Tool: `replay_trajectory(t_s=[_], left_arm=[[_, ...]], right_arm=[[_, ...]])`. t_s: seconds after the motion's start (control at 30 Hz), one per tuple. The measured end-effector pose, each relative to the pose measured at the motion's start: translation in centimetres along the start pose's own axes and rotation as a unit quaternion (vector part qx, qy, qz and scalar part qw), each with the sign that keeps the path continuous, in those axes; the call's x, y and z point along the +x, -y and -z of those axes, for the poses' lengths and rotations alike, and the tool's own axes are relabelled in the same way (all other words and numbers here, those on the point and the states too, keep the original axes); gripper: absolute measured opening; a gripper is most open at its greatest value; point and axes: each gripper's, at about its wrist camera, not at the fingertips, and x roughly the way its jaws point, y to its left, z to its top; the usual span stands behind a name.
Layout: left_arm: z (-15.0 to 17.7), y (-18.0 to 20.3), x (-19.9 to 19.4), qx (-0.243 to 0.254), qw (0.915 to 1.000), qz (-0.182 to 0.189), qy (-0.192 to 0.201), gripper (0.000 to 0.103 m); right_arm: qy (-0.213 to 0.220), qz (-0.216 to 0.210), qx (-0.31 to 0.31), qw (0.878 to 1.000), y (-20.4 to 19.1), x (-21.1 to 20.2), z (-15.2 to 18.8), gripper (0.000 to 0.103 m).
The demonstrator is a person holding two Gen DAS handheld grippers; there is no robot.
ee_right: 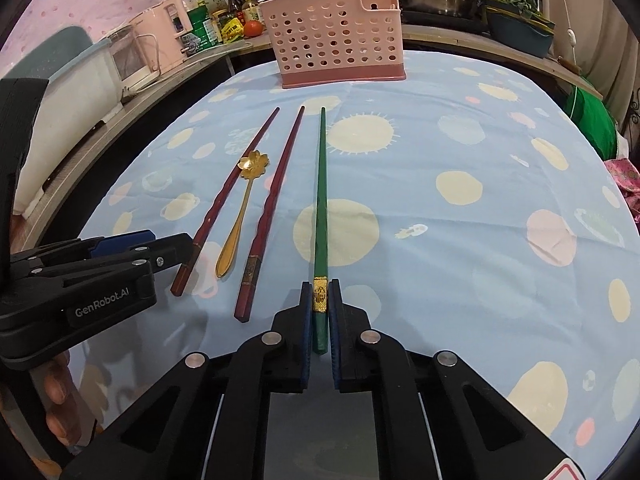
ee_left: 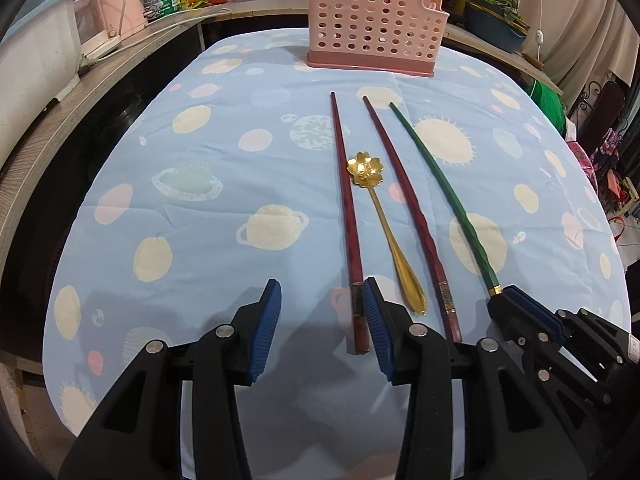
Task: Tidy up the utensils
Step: 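Grasp a dark red chopstick with the left tool while the right tool grasps the green chopstick, then lift both chopsticks, carry them to the pink basket and drop them in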
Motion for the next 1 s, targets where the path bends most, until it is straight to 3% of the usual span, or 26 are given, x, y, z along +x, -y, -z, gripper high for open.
replay_trajectory(t_s=[0.37,0.6,1.0], left_arm=[[0.4,0.2,0.7,0.001,1.0000,-0.001,-0.008,0.036],[0.5,-0.1,0.6,0.003,1.0000,-0.003,-0.007,0.008],[0.2,-0.6,0.1,-0.007,0.9998,0.006,-0.015,0.007]], right_arm=[[0.002,-0.002,0.001,1.000,0.2,0.0,0.1,0.007],[0.002,-0.003,0.003,1.000,0.3,0.0,0.1,0.007],[0.015,-0.012,0.015,1.000,0.7,-1.6,-0.7,0.007]])
